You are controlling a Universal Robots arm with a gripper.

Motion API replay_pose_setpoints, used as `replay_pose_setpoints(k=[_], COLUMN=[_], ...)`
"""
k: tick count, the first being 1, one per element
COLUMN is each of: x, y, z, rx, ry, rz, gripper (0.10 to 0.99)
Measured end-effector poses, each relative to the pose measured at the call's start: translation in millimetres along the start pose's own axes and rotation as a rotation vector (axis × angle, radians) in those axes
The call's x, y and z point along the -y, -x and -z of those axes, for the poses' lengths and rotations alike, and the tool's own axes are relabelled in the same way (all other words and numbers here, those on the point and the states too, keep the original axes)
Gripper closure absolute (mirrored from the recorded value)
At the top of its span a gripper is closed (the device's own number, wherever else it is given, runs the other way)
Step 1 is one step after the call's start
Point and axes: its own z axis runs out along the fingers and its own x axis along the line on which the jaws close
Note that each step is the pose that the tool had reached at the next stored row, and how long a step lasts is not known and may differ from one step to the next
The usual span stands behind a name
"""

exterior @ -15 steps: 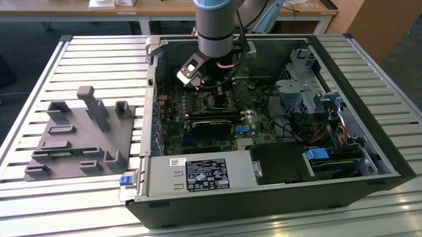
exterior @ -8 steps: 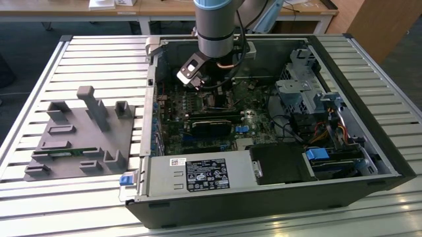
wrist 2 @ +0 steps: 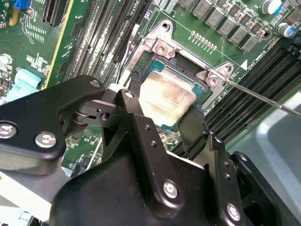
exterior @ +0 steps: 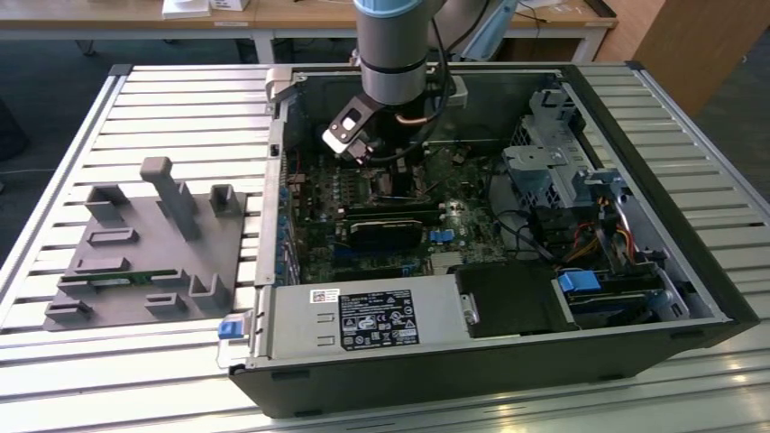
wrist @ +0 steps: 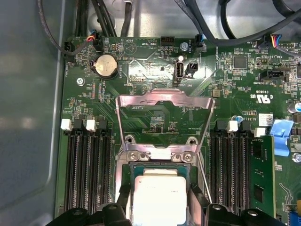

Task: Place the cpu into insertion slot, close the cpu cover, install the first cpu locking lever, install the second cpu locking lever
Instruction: 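Place the cpu into insertion slot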

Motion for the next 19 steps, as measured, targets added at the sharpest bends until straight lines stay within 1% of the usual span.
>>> replay_pose_setpoints(k=[4, 7, 8, 9, 11, 12, 14, 16, 18, 19], x=[-0.4, -1.1, -1.4, -1.8, -2.6, -2.8, -3.3, -3.6, -3.8, -3.8], y=[-0.1, -0.1, -0.2, -0.2, -0.2, -0.2, -0.2, -0.2, -0.2, -0.2], z=[3.7, 7.1, 7.5, 7.8, 8.3, 8.5, 9.1, 9.7, 10.5, 10.9], rx=[0.0, -0.0001, -0.0001, -0.0003, -0.0002, -0.0002, 0.0, 0.0, -0.0001, -0.0001], ry=[-0.001, -0.004, -0.006, -0.008, -0.012, -0.014, -0.017, -0.02, -0.021, -0.022], rz=[0.0, 0.0, 0.0, 0.0, 0.0, 0.0, 0.0, 0.0, -0.001, -0.001], gripper=[0.486, 0.502, 0.627, 0.627, 0.741, 0.741, 0.859, 0.859, 0.976, 0.98])
